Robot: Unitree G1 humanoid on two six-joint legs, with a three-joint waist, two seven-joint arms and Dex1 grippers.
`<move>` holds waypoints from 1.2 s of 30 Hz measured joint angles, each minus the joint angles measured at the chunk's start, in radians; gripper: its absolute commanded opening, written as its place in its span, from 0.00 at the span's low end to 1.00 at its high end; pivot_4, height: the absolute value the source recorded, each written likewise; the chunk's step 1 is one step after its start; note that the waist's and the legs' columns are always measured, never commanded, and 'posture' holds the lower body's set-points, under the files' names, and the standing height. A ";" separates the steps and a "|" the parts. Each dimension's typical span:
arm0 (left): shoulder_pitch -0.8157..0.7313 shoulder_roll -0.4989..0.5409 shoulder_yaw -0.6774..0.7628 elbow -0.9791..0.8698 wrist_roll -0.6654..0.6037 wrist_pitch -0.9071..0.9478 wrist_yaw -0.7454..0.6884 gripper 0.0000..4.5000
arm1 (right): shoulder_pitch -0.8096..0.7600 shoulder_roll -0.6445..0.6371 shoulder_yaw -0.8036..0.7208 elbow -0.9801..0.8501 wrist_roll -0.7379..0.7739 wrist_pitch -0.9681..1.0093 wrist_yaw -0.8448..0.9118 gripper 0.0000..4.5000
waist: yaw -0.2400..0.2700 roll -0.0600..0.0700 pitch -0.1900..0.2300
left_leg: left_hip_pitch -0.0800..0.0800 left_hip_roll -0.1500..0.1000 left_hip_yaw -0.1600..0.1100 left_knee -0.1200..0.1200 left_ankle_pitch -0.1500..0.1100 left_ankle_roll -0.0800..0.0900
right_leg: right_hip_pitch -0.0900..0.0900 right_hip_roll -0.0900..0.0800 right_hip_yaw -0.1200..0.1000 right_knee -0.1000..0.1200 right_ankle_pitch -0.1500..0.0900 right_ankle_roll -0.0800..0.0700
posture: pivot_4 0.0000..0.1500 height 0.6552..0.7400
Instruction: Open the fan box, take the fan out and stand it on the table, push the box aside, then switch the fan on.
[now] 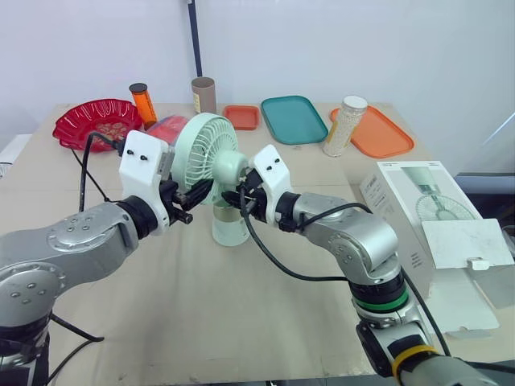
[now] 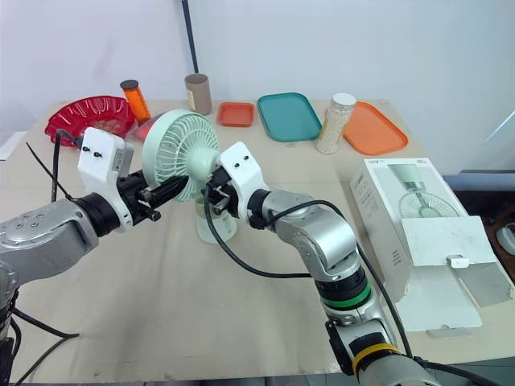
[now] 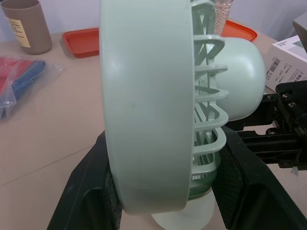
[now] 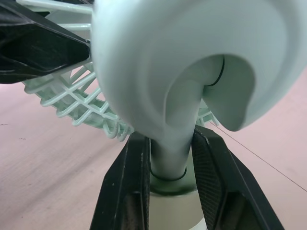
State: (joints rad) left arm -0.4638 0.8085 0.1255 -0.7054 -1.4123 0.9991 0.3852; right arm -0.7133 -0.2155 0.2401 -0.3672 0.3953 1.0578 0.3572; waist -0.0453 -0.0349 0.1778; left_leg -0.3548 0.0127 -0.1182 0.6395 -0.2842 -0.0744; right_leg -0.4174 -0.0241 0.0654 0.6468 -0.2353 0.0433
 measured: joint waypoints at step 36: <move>0.017 0.028 0.069 -0.013 0.026 -0.047 -0.046 0.99 | 0.017 0.018 0.019 0.006 -0.010 -0.017 0.012 0.09 | -0.001 0.000 0.000 | 0.000 0.000 0.000 0.000 0.000 0.000 | 0.000 0.000 0.000 0.000 0.000 0.000 | 1.00 1.00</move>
State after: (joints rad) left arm -0.4463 0.8367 0.1949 -0.7185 -1.3861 0.9518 0.3396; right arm -0.6963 -0.1970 0.2593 -0.3610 0.3848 1.0411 0.3689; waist -0.0458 -0.0347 0.1775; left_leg -0.3547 0.0128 -0.1181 0.6395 -0.2841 -0.0746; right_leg -0.4174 -0.0241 0.0654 0.6471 -0.2350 0.0431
